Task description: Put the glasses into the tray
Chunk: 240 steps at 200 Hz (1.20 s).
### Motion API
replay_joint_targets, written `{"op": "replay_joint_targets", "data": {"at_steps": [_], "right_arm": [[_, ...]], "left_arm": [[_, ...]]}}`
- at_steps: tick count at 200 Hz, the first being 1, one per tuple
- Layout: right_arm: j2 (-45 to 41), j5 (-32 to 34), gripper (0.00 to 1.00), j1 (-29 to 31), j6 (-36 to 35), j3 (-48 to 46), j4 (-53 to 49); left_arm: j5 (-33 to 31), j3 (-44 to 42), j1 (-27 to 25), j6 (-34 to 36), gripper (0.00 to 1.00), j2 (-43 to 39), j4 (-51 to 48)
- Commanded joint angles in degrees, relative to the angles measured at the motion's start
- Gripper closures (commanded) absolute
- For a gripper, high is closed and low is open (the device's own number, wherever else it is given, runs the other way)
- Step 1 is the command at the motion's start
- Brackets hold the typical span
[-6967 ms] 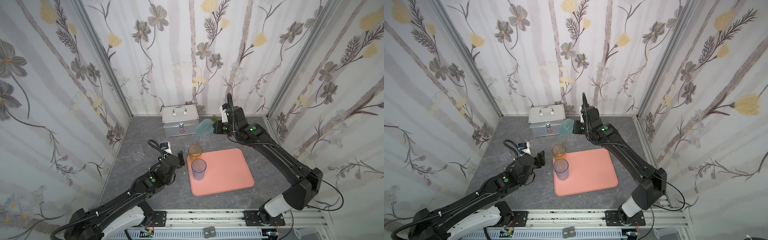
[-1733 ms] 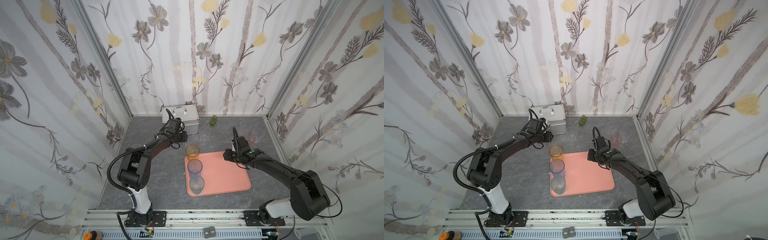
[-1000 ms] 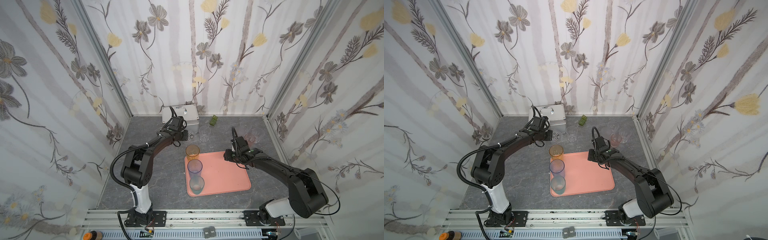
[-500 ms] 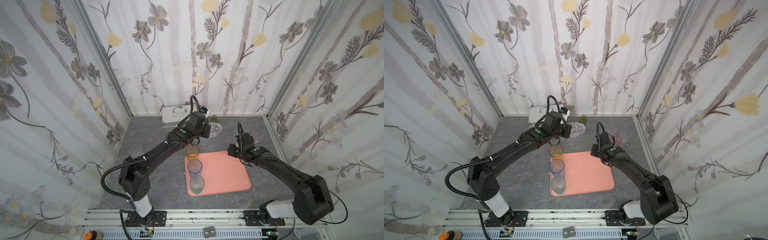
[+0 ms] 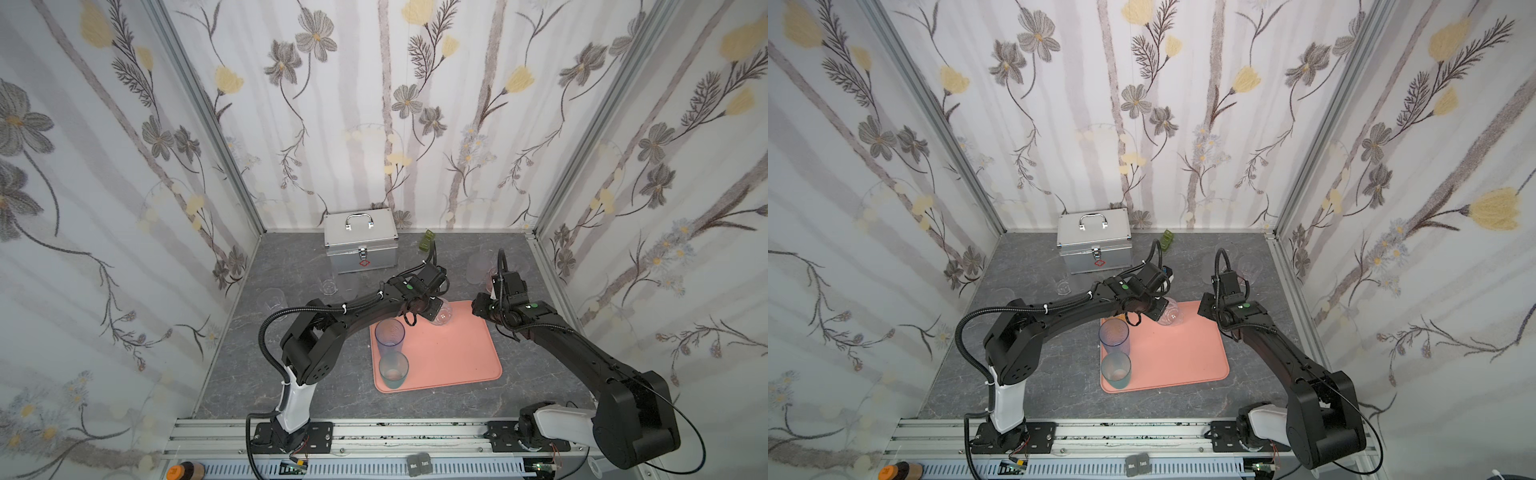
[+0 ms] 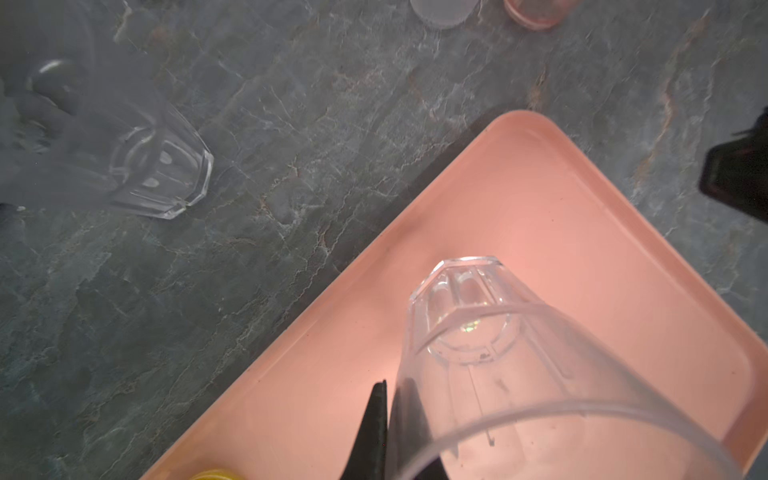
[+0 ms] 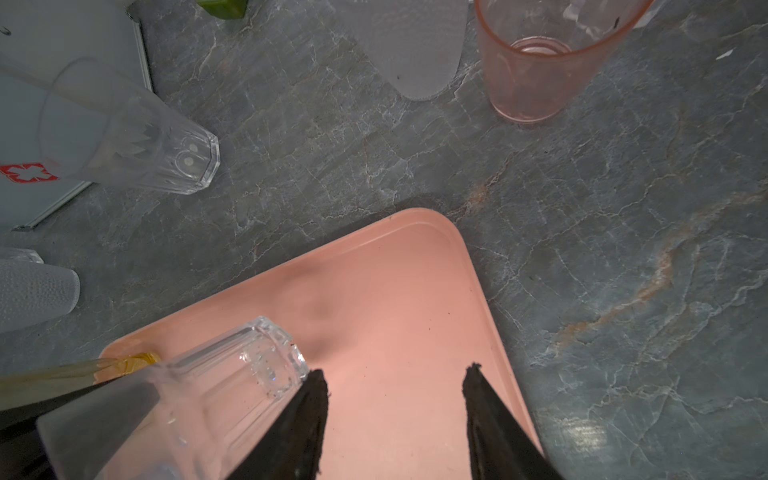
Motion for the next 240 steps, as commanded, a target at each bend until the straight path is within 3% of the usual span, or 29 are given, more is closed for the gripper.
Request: {"op": "replay_joint_targets", "data": {"at_steps": [1,31,66,130,187,211,240], "right_arm": [[0.6,-2.0,0.46,1.3,-1.2,-1.2,0.4],[0.9,-3.3,0.46,2.1,-2.0,-5.1,1.0],[1.5,-6.0,0.47,2.6,-0.9,-7.3,3.7],[9.0,-8.4,0.47,4.6,1.0,-4.8,9.3],[15.3,-7.4,0.48,9.0,3.7,-3.9,13.2],[17.2,-3.9,0.48,8.7,3.7,-1.3,12.8],[20.1,-5.0,0.48,9.0,3.4,0.7,13.9]], "left_arm": [[-1.1,1.9,-0.1,1.3,1.00,1.2,-1.5],[-1.3,2.4,-0.4,1.3,1.00,3.1,-2.7],[-1.5,3.5,-0.5,1.3,0.90,3.7,-3.8],[-3.5,6.0,-0.4,0.5,0.56,-0.9,-4.1],[-17.7,2.8,0.3,-2.8,0.53,-12.3,-2.8],[-23.1,-1.6,1.8,-3.3,0.52,-17.8,-1.0],[-26.0,-9.9,5.3,-5.8,0.51,-25.4,2.7]]}}
